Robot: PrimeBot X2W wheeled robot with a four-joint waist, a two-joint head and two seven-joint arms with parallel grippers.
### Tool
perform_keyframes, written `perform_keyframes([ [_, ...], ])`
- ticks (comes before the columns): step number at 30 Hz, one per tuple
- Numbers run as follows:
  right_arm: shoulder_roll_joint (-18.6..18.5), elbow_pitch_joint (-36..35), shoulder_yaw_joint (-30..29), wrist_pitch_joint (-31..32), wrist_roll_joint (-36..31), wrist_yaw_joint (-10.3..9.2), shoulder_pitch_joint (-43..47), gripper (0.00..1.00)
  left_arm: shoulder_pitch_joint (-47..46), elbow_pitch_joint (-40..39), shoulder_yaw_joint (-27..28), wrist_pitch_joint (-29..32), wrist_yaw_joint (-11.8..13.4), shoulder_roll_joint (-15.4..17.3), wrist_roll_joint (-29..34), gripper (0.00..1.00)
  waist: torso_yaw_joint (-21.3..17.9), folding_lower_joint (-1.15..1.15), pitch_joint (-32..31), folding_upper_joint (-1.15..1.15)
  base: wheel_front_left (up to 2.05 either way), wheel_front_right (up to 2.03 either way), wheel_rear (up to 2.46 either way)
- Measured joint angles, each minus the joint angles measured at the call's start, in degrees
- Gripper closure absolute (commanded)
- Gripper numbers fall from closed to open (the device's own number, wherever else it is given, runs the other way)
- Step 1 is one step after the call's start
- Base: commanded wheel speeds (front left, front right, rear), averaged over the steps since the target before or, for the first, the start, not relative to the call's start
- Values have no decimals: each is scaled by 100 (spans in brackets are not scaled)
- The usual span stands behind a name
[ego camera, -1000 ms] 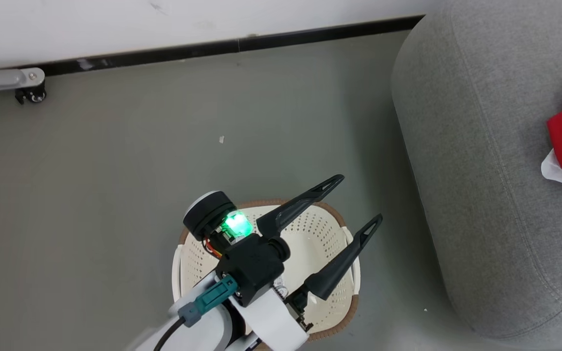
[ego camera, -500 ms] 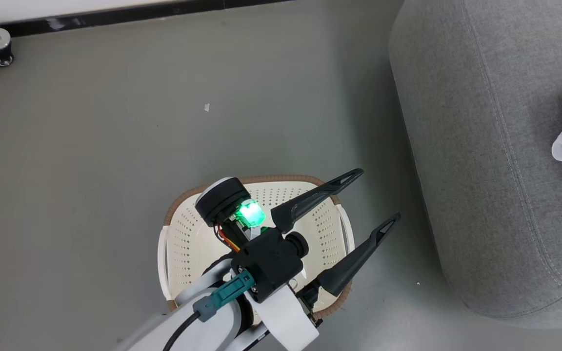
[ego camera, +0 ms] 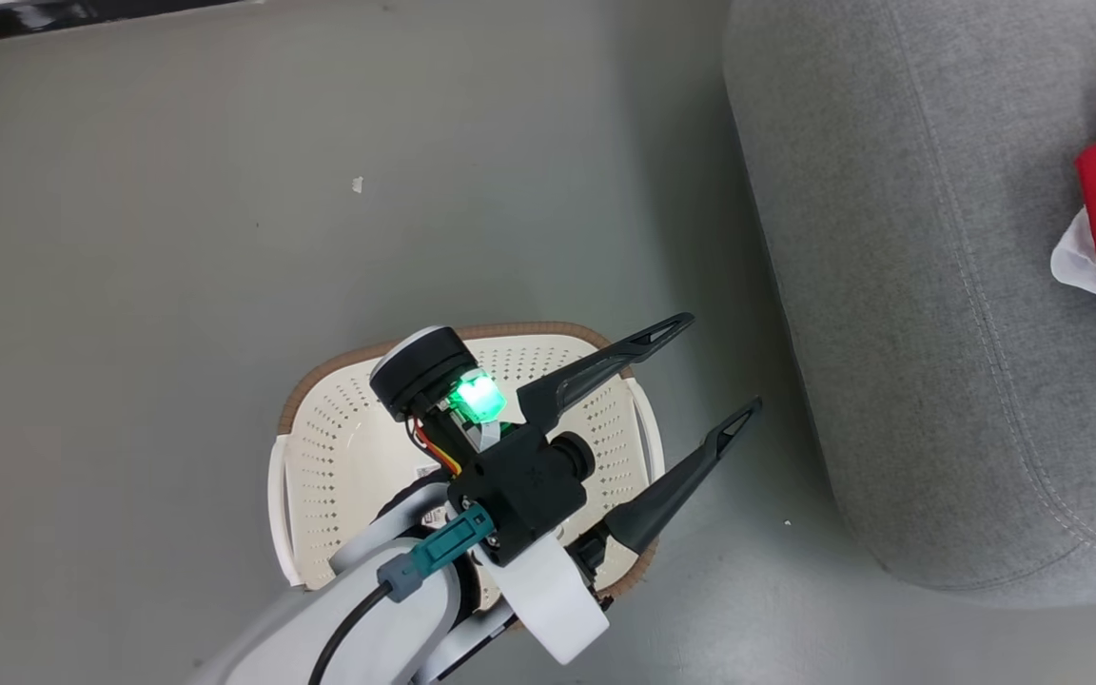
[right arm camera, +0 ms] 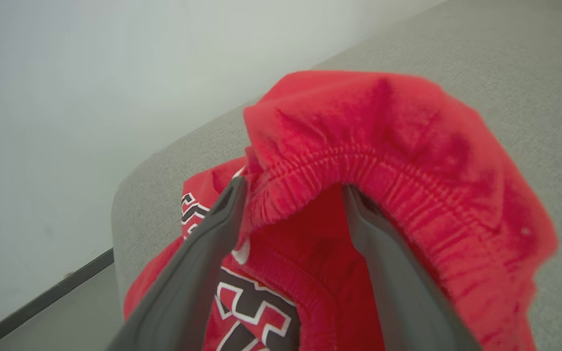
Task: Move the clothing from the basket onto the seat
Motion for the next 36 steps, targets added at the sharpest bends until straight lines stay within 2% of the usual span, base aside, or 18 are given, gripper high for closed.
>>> perform_keyframes([
  [5, -26, -250, 131, 1, 141, 0, 48, 0, -1, 140, 30, -44, -1, 48, -2, 0, -144, 0, -14, 0, 0, 0, 0],
  [12, -257, -552, 301, 8, 265, 0, 326, 0, -1, 272, 57, -151, -2, 60, -21, 0, -359, 0, -89, 0, 0, 0, 0],
  [22, -310, -1390, 866, 8, 309, 0, 527, 0, -1, 409, 137, -314, -8, 126, -119, 0, -598, 0, -277, 0, 0, 0, 0],
  [31, -388, -1978, 1149, 8, 236, 0, 539, 0, 23, 508, 238, -487, 9, 116, -166, 0, -628, 0, -494, 0, 0, 0, 0],
  [36, -381, -2272, 1282, 5, 70, 0, 520, 0, 125, 593, 412, -587, 118, 116, -202, 0, -539, 0, -611, 0, 0, 0, 0],
])
